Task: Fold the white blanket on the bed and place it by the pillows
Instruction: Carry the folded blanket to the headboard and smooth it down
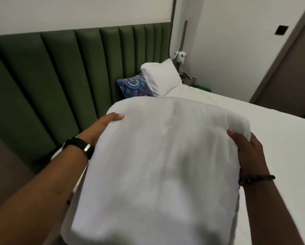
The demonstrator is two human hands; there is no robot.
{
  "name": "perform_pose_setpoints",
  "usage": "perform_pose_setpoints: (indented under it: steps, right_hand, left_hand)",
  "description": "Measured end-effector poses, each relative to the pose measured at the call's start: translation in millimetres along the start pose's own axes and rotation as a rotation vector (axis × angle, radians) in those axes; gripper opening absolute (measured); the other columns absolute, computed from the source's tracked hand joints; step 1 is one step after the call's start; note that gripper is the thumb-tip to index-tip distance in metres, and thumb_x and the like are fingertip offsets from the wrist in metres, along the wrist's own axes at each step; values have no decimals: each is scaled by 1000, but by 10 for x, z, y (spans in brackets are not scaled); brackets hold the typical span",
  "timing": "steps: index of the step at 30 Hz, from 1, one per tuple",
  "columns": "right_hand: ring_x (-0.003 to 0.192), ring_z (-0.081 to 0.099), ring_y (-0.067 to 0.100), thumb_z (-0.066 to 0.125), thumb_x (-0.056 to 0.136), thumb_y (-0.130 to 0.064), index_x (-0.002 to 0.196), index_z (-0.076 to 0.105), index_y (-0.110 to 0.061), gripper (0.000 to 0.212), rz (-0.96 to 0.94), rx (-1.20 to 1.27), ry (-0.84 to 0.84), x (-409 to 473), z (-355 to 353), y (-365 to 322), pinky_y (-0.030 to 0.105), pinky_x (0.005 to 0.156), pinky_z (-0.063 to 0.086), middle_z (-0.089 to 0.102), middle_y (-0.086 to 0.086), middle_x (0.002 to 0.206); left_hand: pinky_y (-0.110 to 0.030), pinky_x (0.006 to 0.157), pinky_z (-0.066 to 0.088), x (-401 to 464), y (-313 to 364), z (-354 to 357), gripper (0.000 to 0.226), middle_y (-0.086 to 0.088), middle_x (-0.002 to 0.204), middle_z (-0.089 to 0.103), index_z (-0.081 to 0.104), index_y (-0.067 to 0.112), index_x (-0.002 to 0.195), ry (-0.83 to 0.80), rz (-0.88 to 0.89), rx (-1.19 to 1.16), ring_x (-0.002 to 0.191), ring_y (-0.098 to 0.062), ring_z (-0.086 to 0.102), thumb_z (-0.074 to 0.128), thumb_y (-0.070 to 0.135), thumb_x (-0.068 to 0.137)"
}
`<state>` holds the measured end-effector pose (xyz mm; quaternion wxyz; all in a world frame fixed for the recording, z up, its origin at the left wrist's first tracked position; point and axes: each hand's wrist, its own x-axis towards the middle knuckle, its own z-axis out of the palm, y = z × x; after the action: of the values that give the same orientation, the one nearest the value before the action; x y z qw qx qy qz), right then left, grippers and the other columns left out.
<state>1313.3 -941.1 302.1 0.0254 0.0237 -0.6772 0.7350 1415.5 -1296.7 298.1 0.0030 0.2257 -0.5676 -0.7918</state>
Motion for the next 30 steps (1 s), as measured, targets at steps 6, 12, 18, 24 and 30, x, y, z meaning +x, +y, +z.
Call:
perform_pose_setpoints:
  steps: [6,12,18,24,30]
  right_hand:
    - [71,70,3,62,90,-13,114,67,-7,24,36,50,-42,585,1128,187,16,57,52,72,0,95]
    - [76,70,5,65,88,-15,112,69,-9,25,20,-6,-51,1121,2264,326,19,62,53,73,0,95]
    - [79,70,4,65,88,-14,112,69,-7,25,3,-28,19,1844,3527,478,18,65,52,72,1,98]
    - [85,71,12,68,84,-19,105,70,-13,22,104,46,22,2668,4382,1286,22,67,55,74,0,96]
    - [107,64,26,67,56,-83,124,63,-10,100,679,-140,-41,2327,4561,3675,48,100,48,67,10,122]
  left_hand:
    - [-30,63,61,694,577,-748,25,-11,89,77,82,13,85,87,12,32,70,-21,73,69,34,77]
    - [-24,58,58,1492,1046,-1566,28,-3,77,77,81,15,77,96,106,77,64,-15,73,61,30,90]
    - [-22,61,58,2637,1730,-2339,39,4,75,76,80,20,76,82,111,169,66,-9,72,48,23,99]
    - [-25,64,54,3761,1839,-2977,32,3,79,74,75,21,83,114,115,269,70,-14,70,48,32,96]
    - [-34,89,49,4779,288,-4063,44,-8,109,71,70,13,110,249,-183,370,100,-24,62,50,50,96]
